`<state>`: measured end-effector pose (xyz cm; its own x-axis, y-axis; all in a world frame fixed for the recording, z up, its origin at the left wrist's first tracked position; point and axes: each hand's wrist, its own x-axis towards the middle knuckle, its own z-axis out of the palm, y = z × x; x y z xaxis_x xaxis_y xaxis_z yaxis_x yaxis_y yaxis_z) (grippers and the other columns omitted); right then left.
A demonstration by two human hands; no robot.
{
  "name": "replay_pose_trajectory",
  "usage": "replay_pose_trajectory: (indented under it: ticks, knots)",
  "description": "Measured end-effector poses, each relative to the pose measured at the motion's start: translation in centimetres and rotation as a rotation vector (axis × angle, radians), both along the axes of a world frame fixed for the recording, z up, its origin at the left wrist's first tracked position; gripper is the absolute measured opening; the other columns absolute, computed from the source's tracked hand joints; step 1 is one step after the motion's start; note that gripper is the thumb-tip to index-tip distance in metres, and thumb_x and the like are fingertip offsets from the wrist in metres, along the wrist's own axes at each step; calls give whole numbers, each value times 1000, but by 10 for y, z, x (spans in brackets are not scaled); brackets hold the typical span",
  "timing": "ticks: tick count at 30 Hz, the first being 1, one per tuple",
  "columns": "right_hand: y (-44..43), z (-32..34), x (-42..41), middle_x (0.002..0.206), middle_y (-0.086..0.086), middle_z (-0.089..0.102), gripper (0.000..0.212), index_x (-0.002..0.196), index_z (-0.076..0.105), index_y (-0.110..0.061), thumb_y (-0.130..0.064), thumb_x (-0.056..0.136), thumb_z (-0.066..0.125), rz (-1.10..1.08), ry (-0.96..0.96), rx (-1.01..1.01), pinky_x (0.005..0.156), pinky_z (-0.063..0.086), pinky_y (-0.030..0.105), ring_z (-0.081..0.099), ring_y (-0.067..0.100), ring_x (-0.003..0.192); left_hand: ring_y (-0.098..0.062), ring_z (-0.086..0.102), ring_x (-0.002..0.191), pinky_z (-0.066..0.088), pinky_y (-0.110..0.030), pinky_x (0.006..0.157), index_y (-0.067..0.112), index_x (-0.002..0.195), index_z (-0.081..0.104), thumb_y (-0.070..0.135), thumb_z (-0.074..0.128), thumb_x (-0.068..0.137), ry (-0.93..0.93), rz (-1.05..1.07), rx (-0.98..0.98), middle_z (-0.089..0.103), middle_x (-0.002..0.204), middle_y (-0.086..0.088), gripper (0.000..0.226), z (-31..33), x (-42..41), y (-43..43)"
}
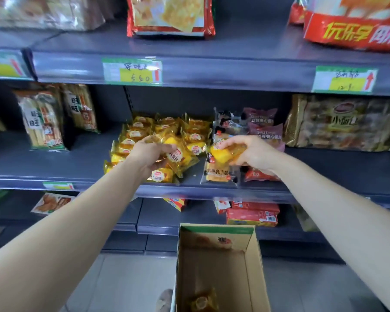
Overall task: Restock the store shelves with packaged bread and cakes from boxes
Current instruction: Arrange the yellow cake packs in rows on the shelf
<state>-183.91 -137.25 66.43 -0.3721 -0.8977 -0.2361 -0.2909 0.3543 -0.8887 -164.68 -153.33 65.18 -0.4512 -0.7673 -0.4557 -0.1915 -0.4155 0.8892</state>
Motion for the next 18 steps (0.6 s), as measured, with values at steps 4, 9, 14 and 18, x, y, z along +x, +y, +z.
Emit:
replay_pose_trajectory:
  ticks: [4,9,14,18]
  knots:
    - [-23,-9,-3,115,9,64,25,85,70,-23,1,78,63,-19,-23,61,98,48,42,61,27,108,-15,65,78,51,-23,50,11,140,40,5,78,71,41,39,24,69,96,-7,79,-1,3,-15]
    - [-46,-11,1,114,-4,54,19,90,58,-19,-8,81,70,-66,241,31,85,38,29,50,17,108,-15,65,80,51,-24,55,13,143,35,2,76,73,68,49,58,69,97,-8,81,-8,4,-26]
    - [-71,-16,-1,130,3,47,64,131,44,-18,3,76,70,-40,255,55,72,47,20,50,17,111,-18,65,88,53,-25,63,12,144,30,-2,73,75,112,67,78,69,97,-9,83,-10,8,-38]
    - [-106,-20,-7,130,6,52,60,132,47,-19,1,79,66,-188,418,-2,74,48,28,54,23,107,-17,64,79,53,-30,79,9,148,18,-8,68,77,179,133,59,68,89,-10,89,-10,9,-43]
